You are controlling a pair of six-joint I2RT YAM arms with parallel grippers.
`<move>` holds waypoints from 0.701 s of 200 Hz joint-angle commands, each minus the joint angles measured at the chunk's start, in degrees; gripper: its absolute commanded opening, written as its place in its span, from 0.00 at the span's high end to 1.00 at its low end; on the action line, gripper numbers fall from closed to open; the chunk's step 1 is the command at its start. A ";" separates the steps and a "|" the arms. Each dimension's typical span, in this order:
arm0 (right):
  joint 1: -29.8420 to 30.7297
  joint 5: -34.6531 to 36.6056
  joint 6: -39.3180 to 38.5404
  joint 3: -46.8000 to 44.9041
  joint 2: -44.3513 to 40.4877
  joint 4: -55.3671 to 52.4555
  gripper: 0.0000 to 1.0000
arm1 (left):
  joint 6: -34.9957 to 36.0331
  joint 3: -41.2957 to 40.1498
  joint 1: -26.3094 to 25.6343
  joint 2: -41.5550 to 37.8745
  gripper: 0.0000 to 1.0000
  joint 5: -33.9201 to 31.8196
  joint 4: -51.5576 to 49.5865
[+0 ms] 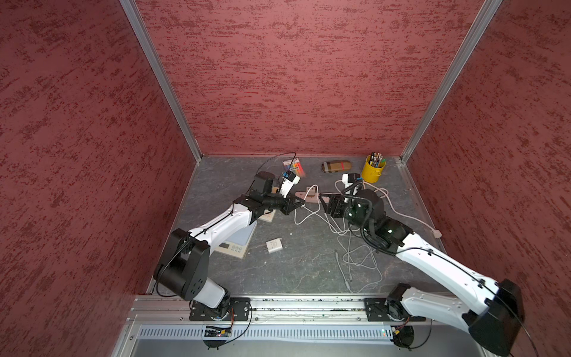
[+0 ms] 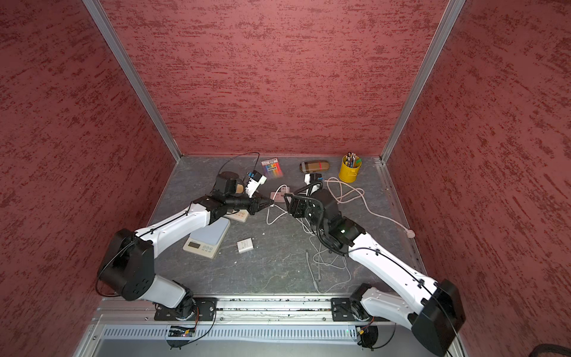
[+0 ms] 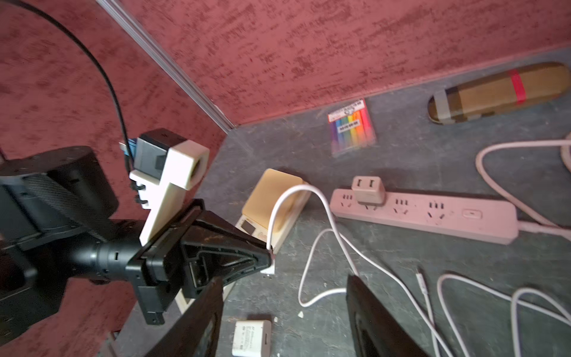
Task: Charge the electronic scale
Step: Pick up the charging cable from the center of the board, then adjust the charging cable at the center of the board.
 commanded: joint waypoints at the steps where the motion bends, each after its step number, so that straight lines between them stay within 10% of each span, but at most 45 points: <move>1: -0.19 -6.06 4.33 0.71 2.43 1.81 0.38 | 5.16 1.27 -0.59 -1.54 1.00 4.74 -3.07; 65: -0.20 -10.59 13.49 0.56 9.20 10.29 0.55 | 6.78 3.89 -3.26 -2.38 1.00 4.89 -4.88; 98: -0.29 -9.00 15.46 1.15 10.82 10.86 1.00 | 8.82 4.37 -4.52 -2.61 1.00 4.48 -6.06; 119: -0.31 -6.86 17.47 -0.48 9.07 12.15 1.00 | 7.18 2.52 -4.36 -4.40 0.52 2.61 -4.08; 140: -0.29 -4.06 19.16 -2.45 6.51 13.07 1.00 | 2.42 -2.09 -2.36 -6.77 0.44 4.65 3.08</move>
